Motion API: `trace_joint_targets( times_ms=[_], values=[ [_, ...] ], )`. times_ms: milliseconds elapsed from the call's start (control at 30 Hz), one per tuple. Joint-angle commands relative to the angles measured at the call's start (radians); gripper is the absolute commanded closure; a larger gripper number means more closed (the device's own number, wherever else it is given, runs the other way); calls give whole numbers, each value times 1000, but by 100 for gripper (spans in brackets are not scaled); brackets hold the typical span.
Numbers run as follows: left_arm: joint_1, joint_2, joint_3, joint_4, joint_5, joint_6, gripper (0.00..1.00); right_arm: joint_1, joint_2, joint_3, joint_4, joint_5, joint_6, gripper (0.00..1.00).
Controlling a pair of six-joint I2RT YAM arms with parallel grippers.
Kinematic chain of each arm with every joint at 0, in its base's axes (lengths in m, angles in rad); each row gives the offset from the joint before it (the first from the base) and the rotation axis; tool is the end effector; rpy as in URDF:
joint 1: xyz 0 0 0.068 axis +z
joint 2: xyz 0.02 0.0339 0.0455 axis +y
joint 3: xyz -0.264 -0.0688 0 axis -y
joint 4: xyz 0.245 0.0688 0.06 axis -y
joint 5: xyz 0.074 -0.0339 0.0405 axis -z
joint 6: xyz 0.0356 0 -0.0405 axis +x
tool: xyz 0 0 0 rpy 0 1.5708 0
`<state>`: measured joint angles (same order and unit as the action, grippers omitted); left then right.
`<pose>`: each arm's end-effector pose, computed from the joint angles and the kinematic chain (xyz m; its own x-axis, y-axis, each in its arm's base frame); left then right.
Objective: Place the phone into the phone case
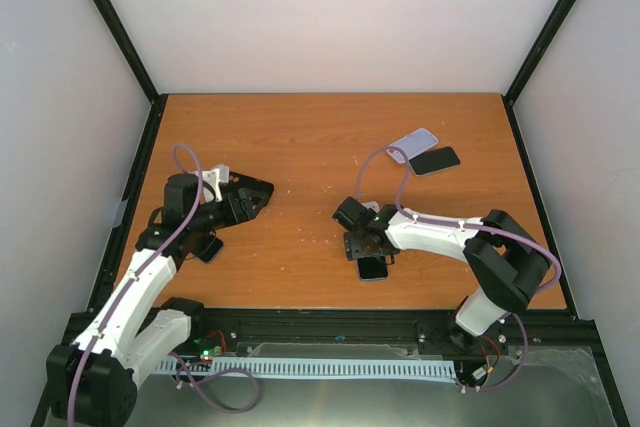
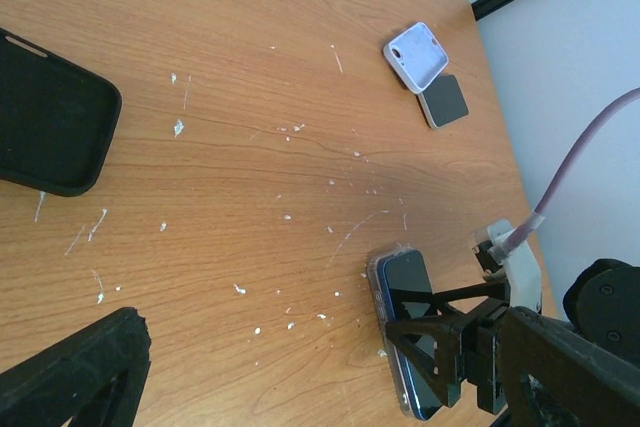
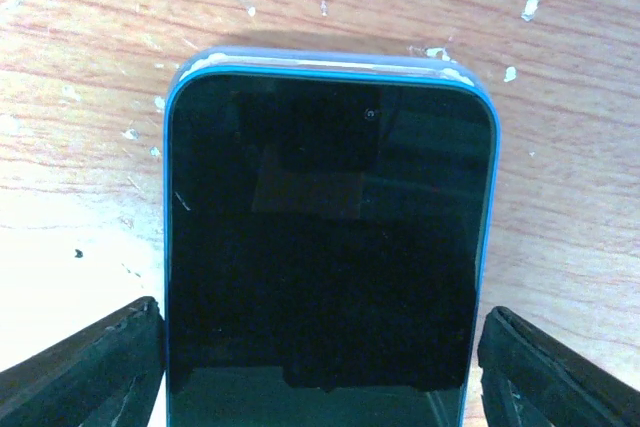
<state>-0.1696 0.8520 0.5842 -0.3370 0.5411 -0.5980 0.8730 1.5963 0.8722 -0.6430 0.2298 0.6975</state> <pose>0.1785 -0.0492 0.2458 -0.7798 -0.3561 -0.5150 0.1492 0.6932 -0.7052 0.1810 0.2032 0.1536 -0.9425 -0.1506 -0.2983 -0.1450 0.9886 -0.0410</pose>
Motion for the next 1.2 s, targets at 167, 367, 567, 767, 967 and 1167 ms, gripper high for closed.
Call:
trace_joint_targets(
  times_ms=[167, 367, 567, 767, 967, 1167],
  values=[
    [4, 30, 11, 18, 9, -14, 5, -15, -77, 1, -20, 39, -10, 16],
    [4, 32, -1, 28, 14, -21, 5, -26, -95, -26, 2, 12, -25, 21],
    [3, 38, -1, 31, 16, -25, 6, -27, -65, -50, 31, -26, -22, 14],
    [3, 42, -1, 33, 16, -23, 6, -38, -43, -82, 50, -35, -16, 16],
    [1, 48, -3, 39, 17, -25, 6, -46, -42, -97, 68, -47, -21, 24],
    [-6, 52, -4, 46, 15, -28, 6, -46, -40, -100, 88, -44, -18, 30]
  ],
)
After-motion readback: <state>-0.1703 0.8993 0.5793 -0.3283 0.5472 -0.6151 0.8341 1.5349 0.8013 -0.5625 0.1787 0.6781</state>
